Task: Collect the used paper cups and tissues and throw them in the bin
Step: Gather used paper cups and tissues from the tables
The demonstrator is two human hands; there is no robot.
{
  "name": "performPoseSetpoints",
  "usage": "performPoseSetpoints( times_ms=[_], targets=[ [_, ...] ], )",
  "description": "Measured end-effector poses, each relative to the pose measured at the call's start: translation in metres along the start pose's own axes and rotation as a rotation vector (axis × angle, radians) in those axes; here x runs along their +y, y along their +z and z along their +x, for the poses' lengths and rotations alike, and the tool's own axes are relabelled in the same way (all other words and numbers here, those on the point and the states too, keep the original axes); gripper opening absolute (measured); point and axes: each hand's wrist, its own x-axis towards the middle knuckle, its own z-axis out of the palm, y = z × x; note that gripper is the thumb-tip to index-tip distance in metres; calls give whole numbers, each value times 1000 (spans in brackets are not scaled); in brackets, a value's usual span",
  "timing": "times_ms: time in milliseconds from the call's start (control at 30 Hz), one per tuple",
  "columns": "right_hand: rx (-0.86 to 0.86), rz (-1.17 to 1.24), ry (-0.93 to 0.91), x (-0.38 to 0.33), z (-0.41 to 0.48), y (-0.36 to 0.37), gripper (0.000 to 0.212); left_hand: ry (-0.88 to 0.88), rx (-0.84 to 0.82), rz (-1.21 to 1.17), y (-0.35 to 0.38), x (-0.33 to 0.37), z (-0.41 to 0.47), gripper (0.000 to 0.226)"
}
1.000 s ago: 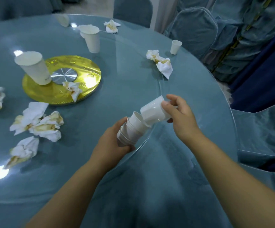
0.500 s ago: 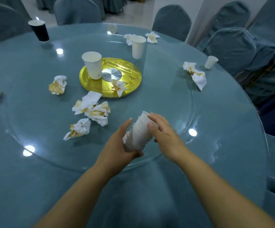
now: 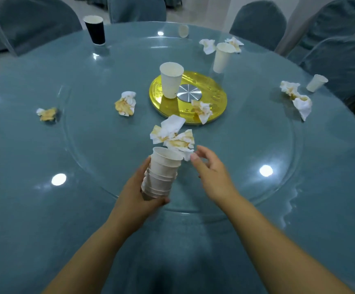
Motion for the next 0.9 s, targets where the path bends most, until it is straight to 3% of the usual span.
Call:
performPoseSetpoints(
  times_ms=[100, 300, 533, 633, 733, 900],
  targets=[
    [15, -229, 1, 5, 16, 19, 63, -26, 52, 13, -33, -8, 5, 93],
    [-75, -870, -18, 4, 62, 46, 124, -60, 84, 69, -82, -25, 31, 97],
    [-272, -1143, -45, -9, 121, 77, 144, -57, 107, 122, -108, -33, 65, 98],
    [-378, -1108, 15, -3, 131, 82, 139, -49, 111, 127, -110, -32, 74, 97],
    [-374, -1107, -9, 4, 129, 80, 121, -52, 106, 115, -109, -30, 80, 96],
    [-196, -1070, -222, 21, 109, 73, 60, 9, 82, 104, -98, -19, 85, 91]
  ],
)
